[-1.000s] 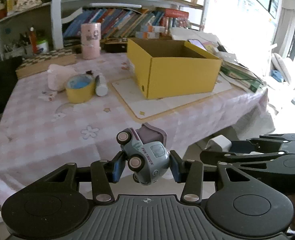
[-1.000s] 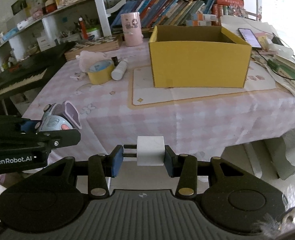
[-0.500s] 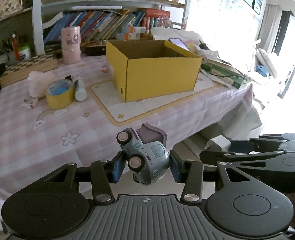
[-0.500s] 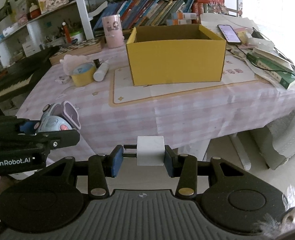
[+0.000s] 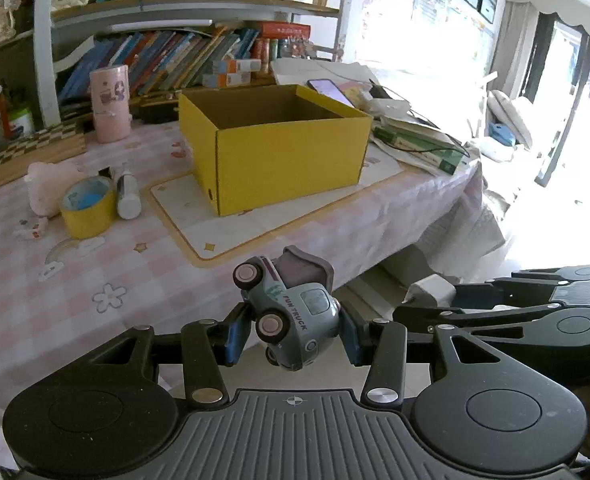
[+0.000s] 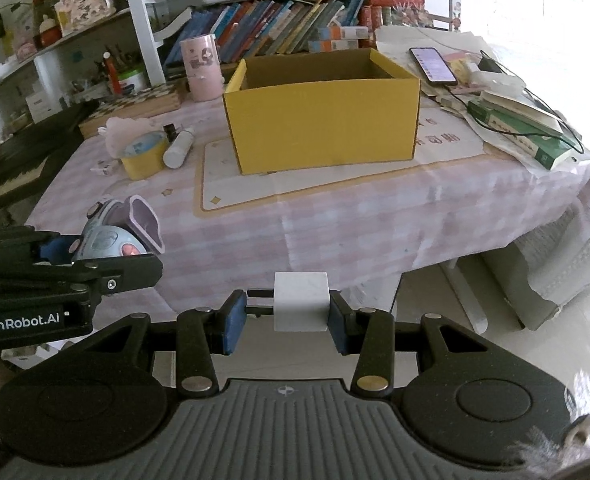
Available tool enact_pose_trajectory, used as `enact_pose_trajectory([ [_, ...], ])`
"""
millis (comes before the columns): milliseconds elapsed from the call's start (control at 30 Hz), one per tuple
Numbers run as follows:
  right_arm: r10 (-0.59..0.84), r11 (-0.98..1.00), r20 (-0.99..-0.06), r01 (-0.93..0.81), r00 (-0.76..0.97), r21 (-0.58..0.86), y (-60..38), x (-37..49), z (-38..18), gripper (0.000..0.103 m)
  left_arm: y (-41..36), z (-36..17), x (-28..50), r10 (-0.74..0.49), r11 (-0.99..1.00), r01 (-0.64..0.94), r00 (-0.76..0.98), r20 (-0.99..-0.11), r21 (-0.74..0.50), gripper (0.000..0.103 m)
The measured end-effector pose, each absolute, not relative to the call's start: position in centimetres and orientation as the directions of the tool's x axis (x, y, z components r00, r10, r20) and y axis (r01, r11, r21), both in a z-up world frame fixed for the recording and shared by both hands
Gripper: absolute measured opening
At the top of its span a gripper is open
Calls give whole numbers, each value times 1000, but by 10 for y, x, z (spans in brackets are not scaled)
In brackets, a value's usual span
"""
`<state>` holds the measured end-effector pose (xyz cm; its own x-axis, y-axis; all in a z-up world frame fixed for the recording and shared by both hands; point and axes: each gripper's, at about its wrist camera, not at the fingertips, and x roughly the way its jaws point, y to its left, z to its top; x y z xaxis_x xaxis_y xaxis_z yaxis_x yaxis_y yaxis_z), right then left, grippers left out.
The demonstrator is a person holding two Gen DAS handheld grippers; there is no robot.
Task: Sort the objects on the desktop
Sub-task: 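Lift and carry the charger and toy car in both tools toward the yellow box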
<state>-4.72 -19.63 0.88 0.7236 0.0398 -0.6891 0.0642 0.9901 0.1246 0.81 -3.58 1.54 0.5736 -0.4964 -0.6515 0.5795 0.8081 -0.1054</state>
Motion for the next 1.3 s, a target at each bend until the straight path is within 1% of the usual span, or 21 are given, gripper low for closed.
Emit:
enact_pose_trajectory([
  [700,18,989,-687,86,727,117,-209,-44,10,40,-50,16,16,-519,789,605,563,-644,-107,46],
  [1300,38,992,-693,57,720,113,-228,3,14,40,-73,17,50,-513,783,617,564,-647,-83,46],
])
